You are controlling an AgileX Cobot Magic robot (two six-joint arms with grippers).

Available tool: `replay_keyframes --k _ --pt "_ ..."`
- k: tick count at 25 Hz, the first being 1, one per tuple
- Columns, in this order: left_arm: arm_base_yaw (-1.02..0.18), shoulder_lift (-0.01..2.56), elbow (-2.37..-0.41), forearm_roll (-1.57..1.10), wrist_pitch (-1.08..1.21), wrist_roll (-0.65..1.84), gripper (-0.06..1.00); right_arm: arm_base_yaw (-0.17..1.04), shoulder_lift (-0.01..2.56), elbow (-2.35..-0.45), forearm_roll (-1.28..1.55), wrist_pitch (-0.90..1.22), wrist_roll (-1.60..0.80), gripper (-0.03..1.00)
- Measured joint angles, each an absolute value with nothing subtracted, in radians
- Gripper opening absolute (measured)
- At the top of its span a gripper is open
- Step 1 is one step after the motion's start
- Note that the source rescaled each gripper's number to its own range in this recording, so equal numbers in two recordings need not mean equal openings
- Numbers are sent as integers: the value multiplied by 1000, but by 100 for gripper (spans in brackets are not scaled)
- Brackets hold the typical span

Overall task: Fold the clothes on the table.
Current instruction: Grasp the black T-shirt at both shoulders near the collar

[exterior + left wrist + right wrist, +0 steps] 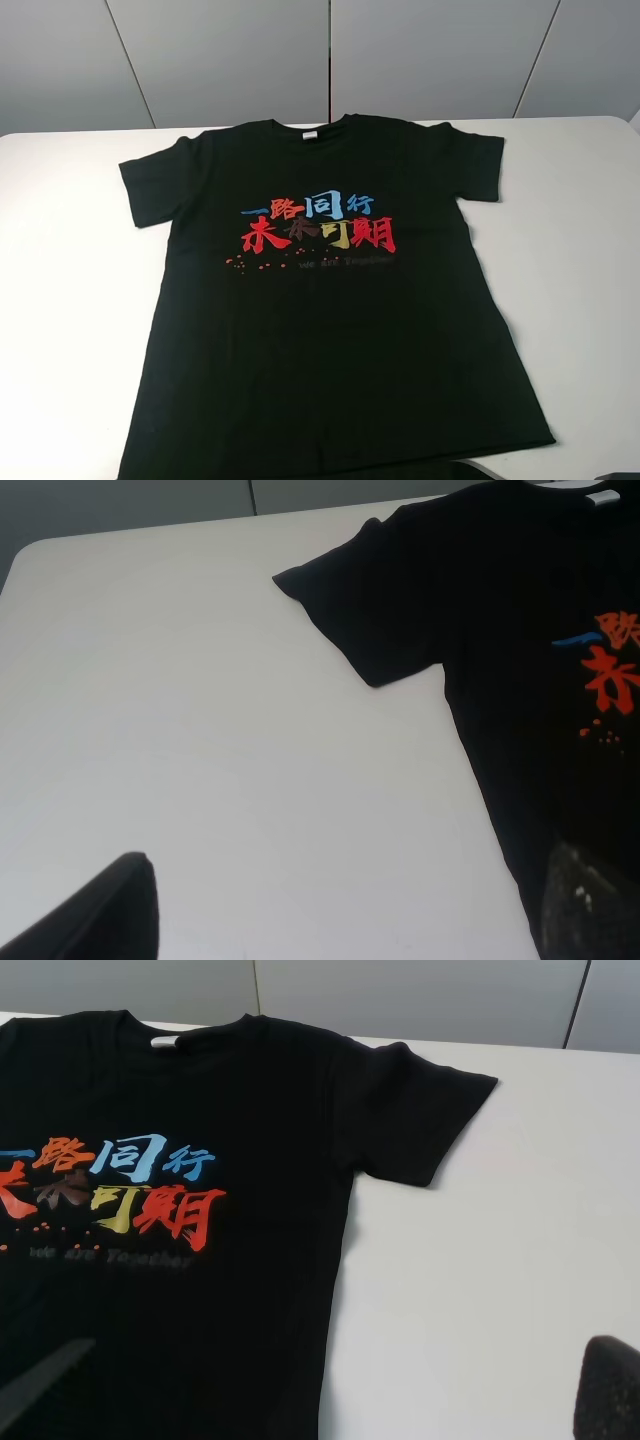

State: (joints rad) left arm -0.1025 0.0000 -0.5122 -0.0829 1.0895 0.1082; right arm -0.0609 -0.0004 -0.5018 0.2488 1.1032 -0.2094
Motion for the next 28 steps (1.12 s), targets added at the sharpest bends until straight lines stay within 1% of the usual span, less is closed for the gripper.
replay_keyframes --k 17,25,28 --pt "-103 0 -512 -87 1089 108 99 -61 0 -502 253 1103 -209 100" --pt "-103 0 -512 -243 1067 124 99 -61 0 -502 327 1091 -209 100" --pt "-103 0 -512 -261 1059 130 99 -61 0 -502 327 1089 -209 100"
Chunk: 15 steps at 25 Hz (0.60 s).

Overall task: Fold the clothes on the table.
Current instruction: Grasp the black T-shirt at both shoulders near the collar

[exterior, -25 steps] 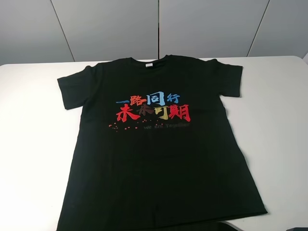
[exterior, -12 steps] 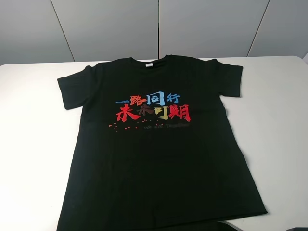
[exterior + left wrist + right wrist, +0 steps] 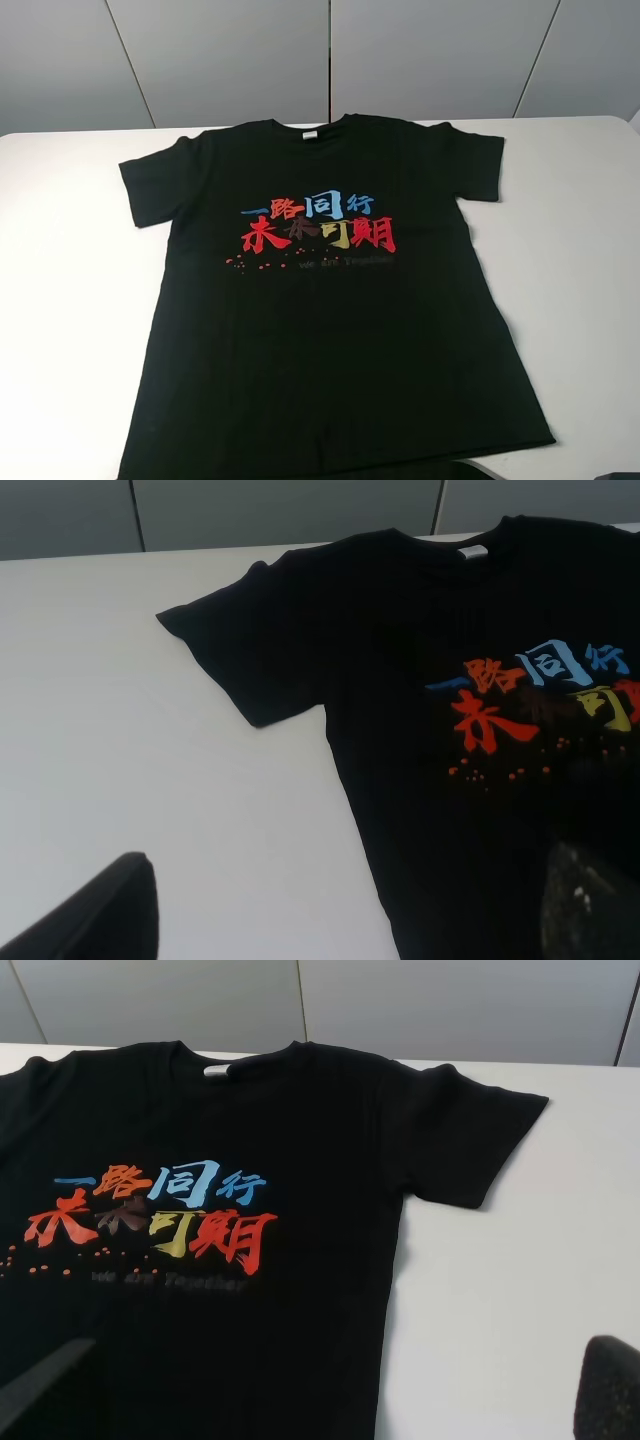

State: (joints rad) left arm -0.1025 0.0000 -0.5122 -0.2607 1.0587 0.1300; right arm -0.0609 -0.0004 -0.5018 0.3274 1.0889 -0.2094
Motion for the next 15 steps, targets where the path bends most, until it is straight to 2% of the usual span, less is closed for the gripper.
replay_keyframes --k 15 --pt "-107 14 -519 -211 1059 89 99 -61 9 -529 327 1082 -180 100"
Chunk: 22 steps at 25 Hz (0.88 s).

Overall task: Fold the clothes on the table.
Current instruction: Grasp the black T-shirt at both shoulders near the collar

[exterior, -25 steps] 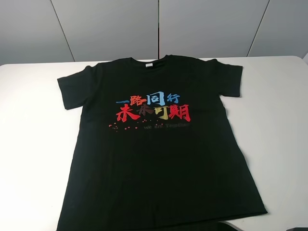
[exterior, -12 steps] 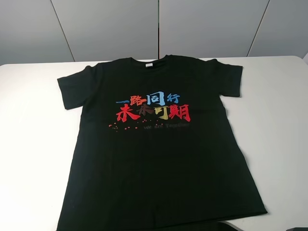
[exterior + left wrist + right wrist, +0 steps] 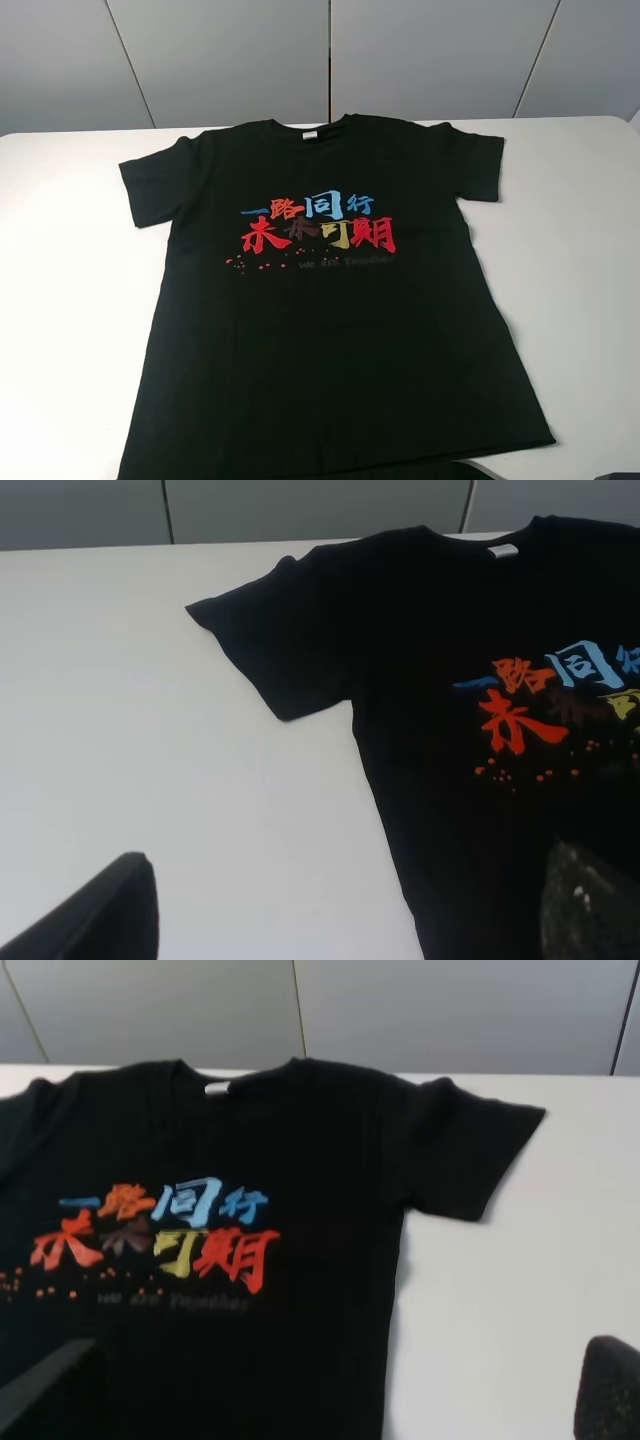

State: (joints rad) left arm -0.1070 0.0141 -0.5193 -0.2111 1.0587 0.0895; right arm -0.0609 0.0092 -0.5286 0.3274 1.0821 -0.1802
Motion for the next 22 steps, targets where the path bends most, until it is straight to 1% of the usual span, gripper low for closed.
replay_keyframes --k 5,10,14,19,21,22 --pt "-109 163 -602 -164 986 100 99 -61 187 -610 320 1069 -169 100" --pt "-109 396 -730 -103 929 190 99 -61 461 -695 312 937 -215 100" --pt "-109 630 -874 -133 944 312 99 -61 703 -803 371 918 -328 100" --pt "-109 925 -1066 -245 1011 492 99 -61 981 -953 419 959 -496 100" --pt "-109 1043 -1122 -270 1026 568 96 -54 1098 -1000 435 978 -567 100" --pt "-109 1089 -1146 -277 1033 606 92 -44 1143 -1022 435 985 -612 100"
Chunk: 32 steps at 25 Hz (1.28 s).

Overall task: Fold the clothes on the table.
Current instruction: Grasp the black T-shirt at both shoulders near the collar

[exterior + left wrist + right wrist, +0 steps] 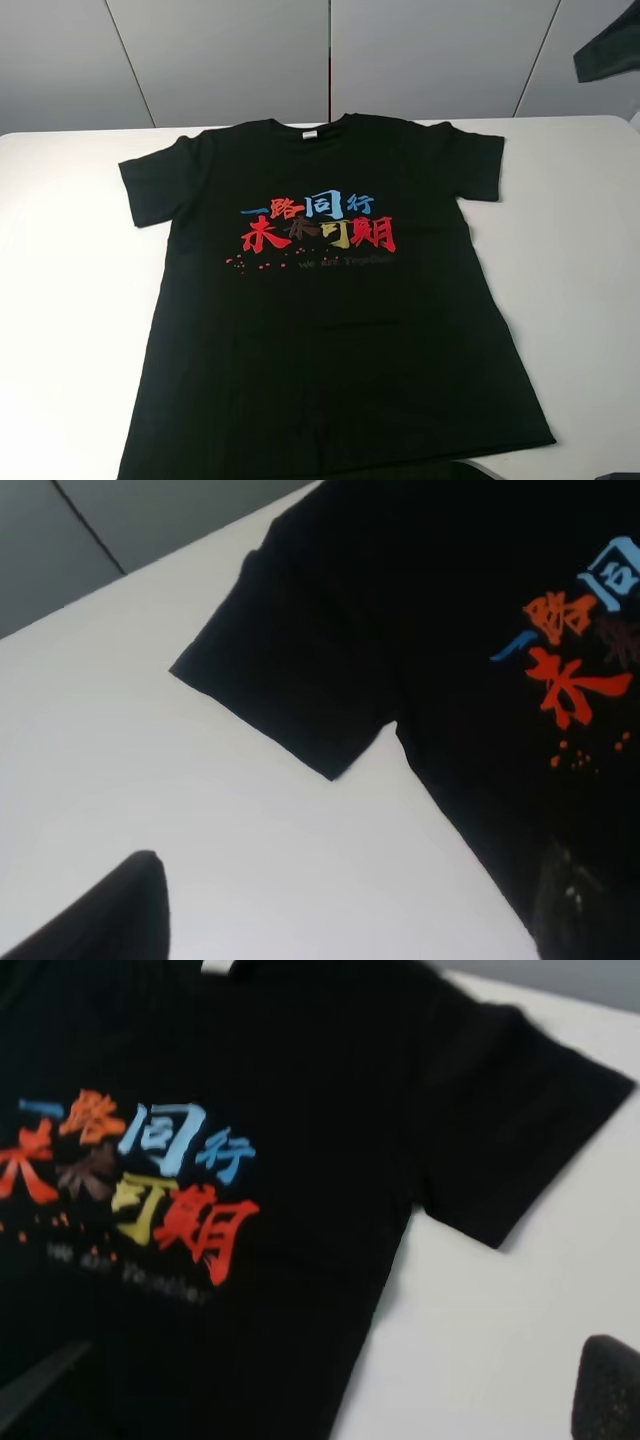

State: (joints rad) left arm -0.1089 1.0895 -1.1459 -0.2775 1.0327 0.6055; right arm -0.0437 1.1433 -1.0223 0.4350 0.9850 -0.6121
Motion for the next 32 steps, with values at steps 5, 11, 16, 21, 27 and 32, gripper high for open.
replay_keyframes --k 5,11,16,21,27,32 --pt "-149 1302 -1185 -286 1066 711 80 44 1370 -1095 413 1034 -741 100" --pt "-296 1511 -1187 -208 972 724 98 122 1545 -1122 352 1045 -744 100" --pt "-406 1700 -1208 -116 936 723 100 127 1613 -1122 348 1036 -743 100" --pt "-494 1872 -1257 -42 923 725 100 127 1628 -1122 345 1020 -743 100" --pt "-520 2005 -1300 17 910 710 100 127 1632 -1122 335 1011 -743 100" --pt "-520 2058 -1301 39 905 712 100 127 1632 -1122 331 1000 -743 100"
